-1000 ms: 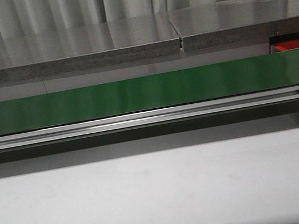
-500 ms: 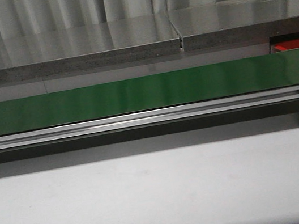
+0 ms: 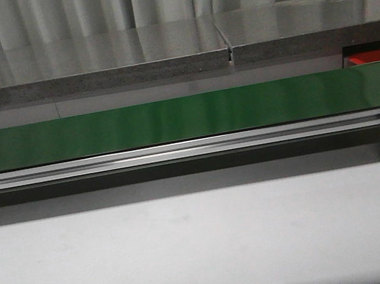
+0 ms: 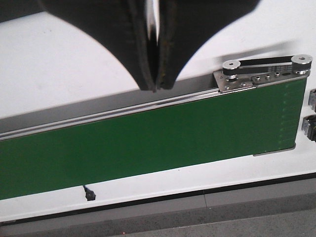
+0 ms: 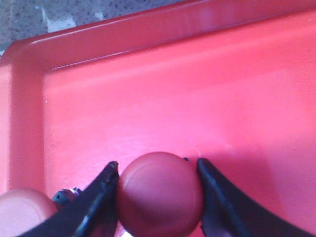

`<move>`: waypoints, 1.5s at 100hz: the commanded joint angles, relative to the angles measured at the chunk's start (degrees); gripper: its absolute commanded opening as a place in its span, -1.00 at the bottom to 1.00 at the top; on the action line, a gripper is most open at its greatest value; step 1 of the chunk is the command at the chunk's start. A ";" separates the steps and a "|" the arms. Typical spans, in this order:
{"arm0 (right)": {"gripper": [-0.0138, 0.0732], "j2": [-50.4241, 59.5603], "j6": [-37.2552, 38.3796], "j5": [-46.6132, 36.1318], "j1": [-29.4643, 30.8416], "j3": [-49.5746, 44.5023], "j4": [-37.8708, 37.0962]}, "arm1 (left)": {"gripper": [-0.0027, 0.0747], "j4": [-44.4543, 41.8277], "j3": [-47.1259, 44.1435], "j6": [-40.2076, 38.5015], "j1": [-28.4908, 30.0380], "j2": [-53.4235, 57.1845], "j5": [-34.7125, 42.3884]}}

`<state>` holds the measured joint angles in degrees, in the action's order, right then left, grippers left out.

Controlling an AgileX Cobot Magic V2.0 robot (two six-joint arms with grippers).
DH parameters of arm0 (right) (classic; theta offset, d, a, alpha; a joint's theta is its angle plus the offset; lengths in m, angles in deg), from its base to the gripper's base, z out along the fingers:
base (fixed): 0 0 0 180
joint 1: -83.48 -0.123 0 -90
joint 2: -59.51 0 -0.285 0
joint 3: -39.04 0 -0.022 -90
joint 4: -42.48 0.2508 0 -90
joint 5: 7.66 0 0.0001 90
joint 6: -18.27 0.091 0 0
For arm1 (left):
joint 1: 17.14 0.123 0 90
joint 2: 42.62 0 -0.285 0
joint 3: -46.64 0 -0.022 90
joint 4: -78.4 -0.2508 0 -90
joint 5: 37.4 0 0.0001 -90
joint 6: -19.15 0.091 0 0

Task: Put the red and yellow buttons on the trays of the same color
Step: 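Carry the red button into the red tray and open the right gripper, then raise the right gripper out of the red tray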

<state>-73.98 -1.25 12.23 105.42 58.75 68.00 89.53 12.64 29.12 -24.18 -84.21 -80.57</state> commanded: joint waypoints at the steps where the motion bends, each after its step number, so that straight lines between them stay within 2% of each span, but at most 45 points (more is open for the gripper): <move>1: -0.20 3.55 -0.18 -1.99 0.25 2.09 0.84 | -0.98 0.67 1.55 -0.62 -0.38 -0.06 3.76; 13: 0.24 3.55 -0.18 -2.31 0.25 2.09 0.84 | -0.98 0.67 1.55 -0.62 -0.38 -0.06 3.76; 20: 0.33 3.55 -0.18 -2.31 0.25 2.09 0.84 | -0.98 0.67 1.55 -0.62 -0.38 -0.06 3.76; 105: 0.33 7.13 -0.18 -0.92 0.25 2.09 0.79 | -0.98 0.67 1.55 -0.62 -0.38 -0.06 3.76; 123: 0.32 9.77 -1.04 2.45 0.25 2.09 0.73 | -0.98 0.67 1.55 -0.62 -0.38 -0.06 3.76; 133: 0.21 11.77 -2.58 4.83 0.13 1.47 0.12 | -0.98 0.67 1.55 -0.62 -0.38 -0.06 3.76; 150: -0.41 16.23 -3.60 6.74 -0.93 -2.22 -1.83 | -0.98 0.67 1.55 -0.62 -0.38 -0.06 3.76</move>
<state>-63.88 -3.73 20.51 105.03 57.00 67.16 89.53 12.64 29.12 -24.18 -84.21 -80.57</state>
